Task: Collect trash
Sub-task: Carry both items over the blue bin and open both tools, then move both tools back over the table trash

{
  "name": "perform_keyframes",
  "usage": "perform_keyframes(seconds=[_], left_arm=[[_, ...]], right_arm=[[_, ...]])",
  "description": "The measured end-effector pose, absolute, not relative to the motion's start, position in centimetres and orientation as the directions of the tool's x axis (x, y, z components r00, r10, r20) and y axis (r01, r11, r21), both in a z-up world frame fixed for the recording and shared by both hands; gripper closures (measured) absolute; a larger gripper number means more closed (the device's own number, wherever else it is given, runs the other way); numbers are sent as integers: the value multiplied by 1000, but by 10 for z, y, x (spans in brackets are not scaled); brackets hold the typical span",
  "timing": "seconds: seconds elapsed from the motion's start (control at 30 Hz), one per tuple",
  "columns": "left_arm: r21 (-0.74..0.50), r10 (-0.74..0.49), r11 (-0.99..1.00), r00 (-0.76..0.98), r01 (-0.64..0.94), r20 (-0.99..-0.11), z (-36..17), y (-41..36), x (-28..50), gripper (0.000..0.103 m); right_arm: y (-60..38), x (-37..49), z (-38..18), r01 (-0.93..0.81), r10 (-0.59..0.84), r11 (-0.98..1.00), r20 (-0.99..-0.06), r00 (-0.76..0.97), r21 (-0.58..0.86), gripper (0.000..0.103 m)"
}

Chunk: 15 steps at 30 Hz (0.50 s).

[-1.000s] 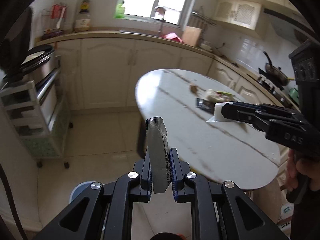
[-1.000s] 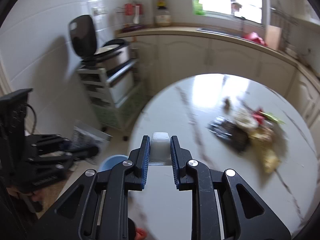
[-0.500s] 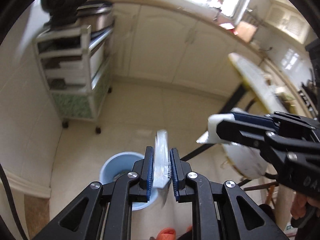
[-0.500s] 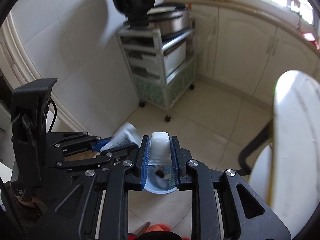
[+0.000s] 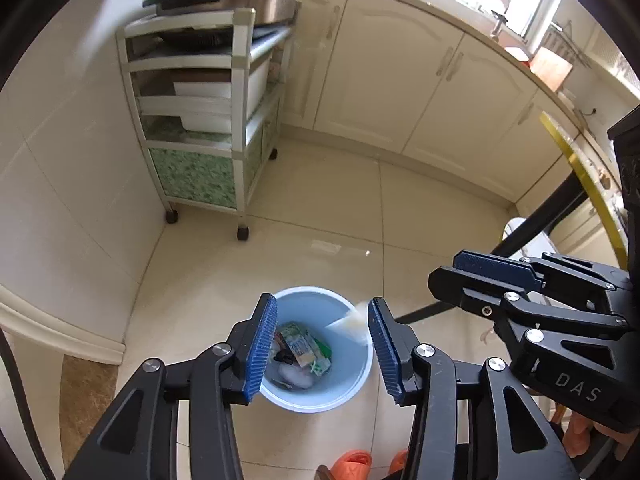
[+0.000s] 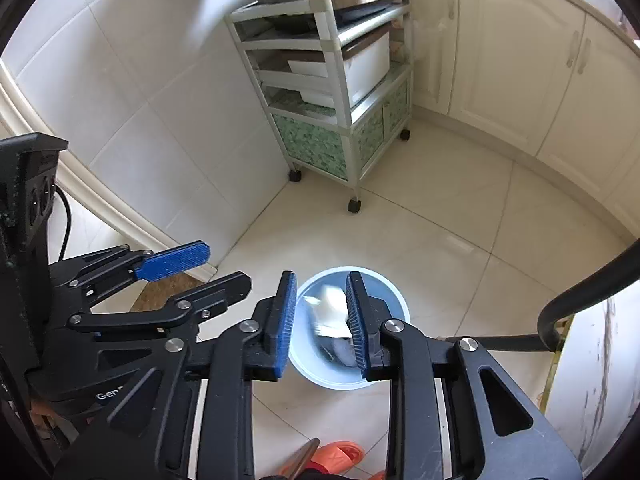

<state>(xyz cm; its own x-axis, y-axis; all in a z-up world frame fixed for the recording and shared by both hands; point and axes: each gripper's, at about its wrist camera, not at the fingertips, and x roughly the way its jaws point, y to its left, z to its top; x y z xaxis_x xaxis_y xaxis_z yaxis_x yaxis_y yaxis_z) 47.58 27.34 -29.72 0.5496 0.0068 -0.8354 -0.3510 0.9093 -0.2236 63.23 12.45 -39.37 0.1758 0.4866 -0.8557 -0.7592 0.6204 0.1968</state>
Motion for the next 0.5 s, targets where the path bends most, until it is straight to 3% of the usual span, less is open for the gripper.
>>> perform_keyframes(seconds=[0.3, 0.43, 0.5], left_arm=[[-162, 107, 930, 667, -329, -738, -228, 237, 438, 44], [-135, 116, 953, 738, -271, -664, -182, 197, 424, 37], [-120, 101, 967, 774, -223, -625, -160, 167, 423, 29]], right_arm=[[87, 619, -316, -717, 529, 682, -774, 347, 146, 48], [51, 601, -262, -694, 528, 717, -697, 485, 60, 25], [23, 597, -238, -672, 541, 737, -658, 523, 72, 20]])
